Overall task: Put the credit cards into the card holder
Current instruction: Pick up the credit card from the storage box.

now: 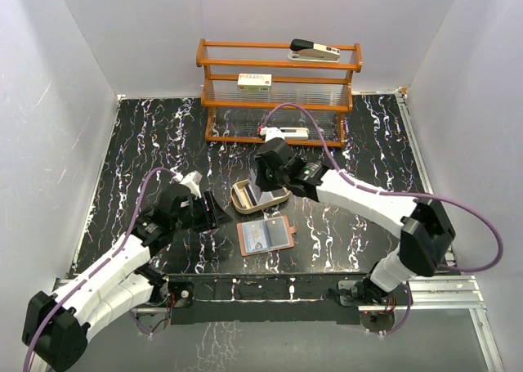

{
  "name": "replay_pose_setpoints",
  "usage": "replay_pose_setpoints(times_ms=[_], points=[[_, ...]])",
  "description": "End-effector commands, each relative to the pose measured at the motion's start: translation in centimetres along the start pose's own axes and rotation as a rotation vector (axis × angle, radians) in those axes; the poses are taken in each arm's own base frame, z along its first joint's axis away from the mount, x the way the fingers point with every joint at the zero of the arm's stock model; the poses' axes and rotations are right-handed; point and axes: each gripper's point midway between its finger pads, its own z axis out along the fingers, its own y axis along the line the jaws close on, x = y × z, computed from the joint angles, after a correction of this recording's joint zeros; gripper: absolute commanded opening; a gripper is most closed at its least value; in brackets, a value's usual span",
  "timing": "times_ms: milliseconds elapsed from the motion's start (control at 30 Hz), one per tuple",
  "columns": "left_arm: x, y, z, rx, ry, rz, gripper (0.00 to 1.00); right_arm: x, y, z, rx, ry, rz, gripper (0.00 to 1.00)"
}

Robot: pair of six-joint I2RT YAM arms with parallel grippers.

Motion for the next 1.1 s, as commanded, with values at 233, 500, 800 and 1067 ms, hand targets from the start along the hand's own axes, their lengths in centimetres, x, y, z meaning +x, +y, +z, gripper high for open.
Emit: replay_pose_setpoints(times_ms=[233,500,800,1067], points=[[-1.7,-6.5,-2.7,0.26,-0.03,-0.011,0.55,-0.5,3.7,-7.0,-0.306,-0.114,0.11,0.0],[-2.8,-9.8,-4.4,0.44,-0.085,-0.085,0.62,0.6,6.0,-9.9,-0.521,-0.13,0.246,0.0],[-3.7,-11.9,-6.0,0.545,-0.125,-0.097,0.65,1.2,8.5,-12.6,-0.748,-0.119,0.339,0.0],[-4.3,-12.8,-6.9,0.609,-0.164,-0.107,0.65,1.1,8.4,-13.8,-0.791,-0.15,0.371,0.0]])
